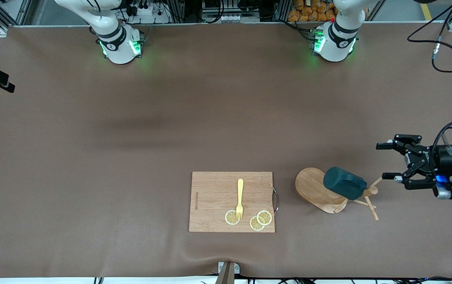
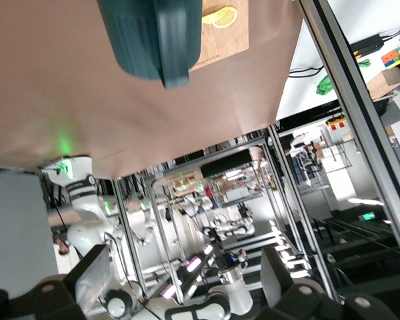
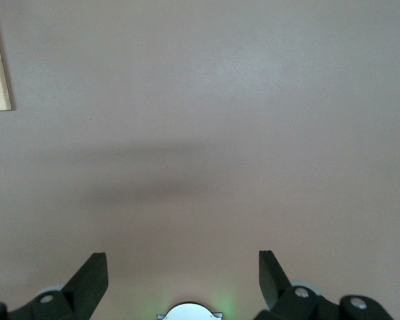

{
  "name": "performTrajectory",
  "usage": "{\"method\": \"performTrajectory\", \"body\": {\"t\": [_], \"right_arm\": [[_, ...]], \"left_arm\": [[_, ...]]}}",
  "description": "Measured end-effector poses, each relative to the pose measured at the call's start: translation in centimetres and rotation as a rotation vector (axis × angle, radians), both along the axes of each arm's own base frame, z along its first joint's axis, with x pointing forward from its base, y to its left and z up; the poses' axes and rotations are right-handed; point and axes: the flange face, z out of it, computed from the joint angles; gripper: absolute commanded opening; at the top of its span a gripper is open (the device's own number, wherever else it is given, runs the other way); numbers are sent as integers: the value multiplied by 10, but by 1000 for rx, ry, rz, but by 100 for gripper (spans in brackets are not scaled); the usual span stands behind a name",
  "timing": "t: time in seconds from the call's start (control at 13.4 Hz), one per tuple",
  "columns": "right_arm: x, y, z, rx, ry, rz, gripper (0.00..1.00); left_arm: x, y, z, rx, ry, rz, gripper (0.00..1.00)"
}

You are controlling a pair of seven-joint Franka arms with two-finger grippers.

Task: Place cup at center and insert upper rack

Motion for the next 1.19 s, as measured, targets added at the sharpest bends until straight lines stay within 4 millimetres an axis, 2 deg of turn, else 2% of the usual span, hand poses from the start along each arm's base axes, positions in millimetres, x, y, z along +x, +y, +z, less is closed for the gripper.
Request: {"method": "performTrajectory", "body": {"t": [0.52, 0.75, 0.97, 1.19], "right_arm": [[1, 1, -1, 0, -2, 3, 100], [3, 2, 2, -3, -29, 5, 100], [3, 2, 4, -5, -36, 5, 100], [3, 2, 4, -5, -36, 6, 100]], "left_arm": [[-23, -8, 72, 122, -109, -18, 100], [-40, -20, 110, 265, -221, -59, 100], [-60, -57, 140, 428, -311, -148, 100], [-73, -107, 145, 623, -368, -269, 100]]}}
